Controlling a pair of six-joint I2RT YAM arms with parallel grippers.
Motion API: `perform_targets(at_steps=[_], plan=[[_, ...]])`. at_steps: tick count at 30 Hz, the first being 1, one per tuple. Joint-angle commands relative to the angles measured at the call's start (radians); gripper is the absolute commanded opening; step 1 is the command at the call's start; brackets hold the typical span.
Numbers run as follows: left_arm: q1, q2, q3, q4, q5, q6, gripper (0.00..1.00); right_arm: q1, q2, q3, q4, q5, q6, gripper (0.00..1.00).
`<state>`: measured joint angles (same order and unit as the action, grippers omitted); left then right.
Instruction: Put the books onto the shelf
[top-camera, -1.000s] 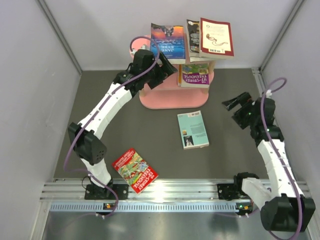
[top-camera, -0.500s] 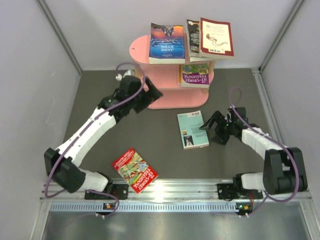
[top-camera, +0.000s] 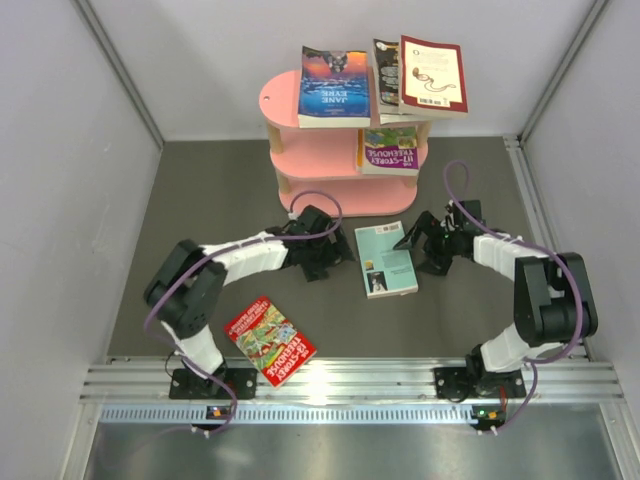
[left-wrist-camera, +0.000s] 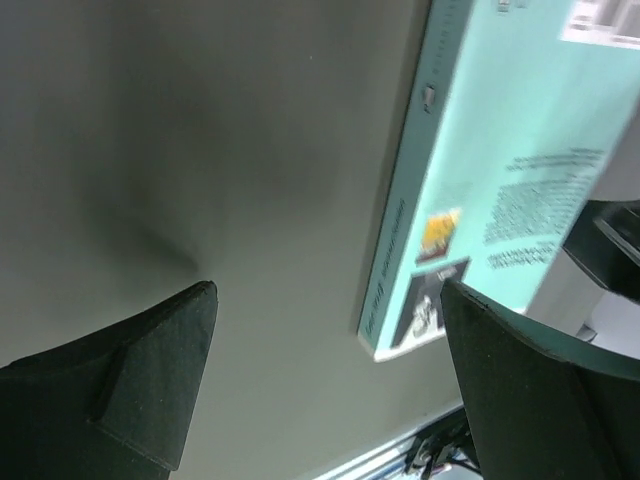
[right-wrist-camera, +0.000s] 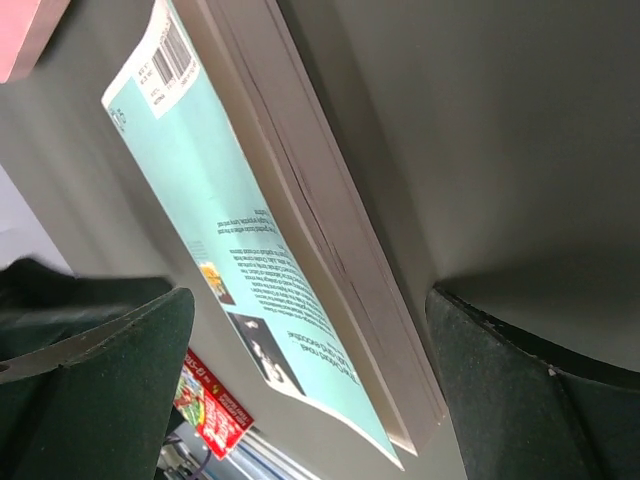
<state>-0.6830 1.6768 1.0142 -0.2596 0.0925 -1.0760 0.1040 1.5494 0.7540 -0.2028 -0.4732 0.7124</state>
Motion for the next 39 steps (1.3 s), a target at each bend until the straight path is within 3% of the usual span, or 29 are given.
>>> perform_targets(at_steps=[1,9,11,12,13,15,16,18,19,25,29,35,39], plan=[[-0.004,0.11,0.047,0.198,0.094,-0.033,0.99,0.026,0.047,-0.011,0.014,0.051,-0.056,1.0],[-0.05,0.325,0.067,0.421,0.234,-0.14,0.98,0.141,0.09,-0.136,0.255,-0.07,0.081,0.99],[-0.053,0.328,0.051,0.472,0.251,-0.159,0.98,0.154,0.094,-0.153,0.289,-0.082,0.099,0.89],[-0.052,0.322,0.026,0.486,0.259,-0.177,0.98,0.154,0.086,-0.156,0.296,-0.087,0.104,0.82],[-0.052,0.316,0.018,0.494,0.26,-0.182,0.98,0.152,0.08,-0.153,0.287,-0.09,0.104,0.65],[-0.052,0.296,-0.005,0.505,0.26,-0.185,0.98,0.151,0.06,-0.139,0.267,-0.094,0.087,0.46],[-0.052,0.29,-0.011,0.507,0.262,-0.186,0.98,0.151,0.051,-0.125,0.254,-0.096,0.082,0.3],[-0.053,0.264,-0.034,0.513,0.265,-0.19,0.98,0.151,0.031,-0.117,0.237,-0.108,0.088,0.15],[-0.052,0.249,-0.043,0.513,0.265,-0.19,0.98,0.152,0.002,-0.11,0.232,-0.12,0.094,0.02],[-0.043,0.023,-0.155,0.409,0.201,-0.145,0.98,0.149,-0.225,-0.042,0.085,-0.16,0.113,0.0],[-0.038,-0.17,-0.249,0.384,0.176,-0.157,0.98,0.151,-0.371,-0.007,0.056,-0.183,0.212,0.0],[-0.043,-0.382,-0.339,0.414,0.128,-0.249,0.97,0.161,-0.483,-0.048,0.146,-0.214,0.402,0.0],[-0.052,-0.401,-0.293,0.431,0.119,-0.269,0.92,0.163,-0.56,-0.158,0.287,-0.212,0.537,0.0]])
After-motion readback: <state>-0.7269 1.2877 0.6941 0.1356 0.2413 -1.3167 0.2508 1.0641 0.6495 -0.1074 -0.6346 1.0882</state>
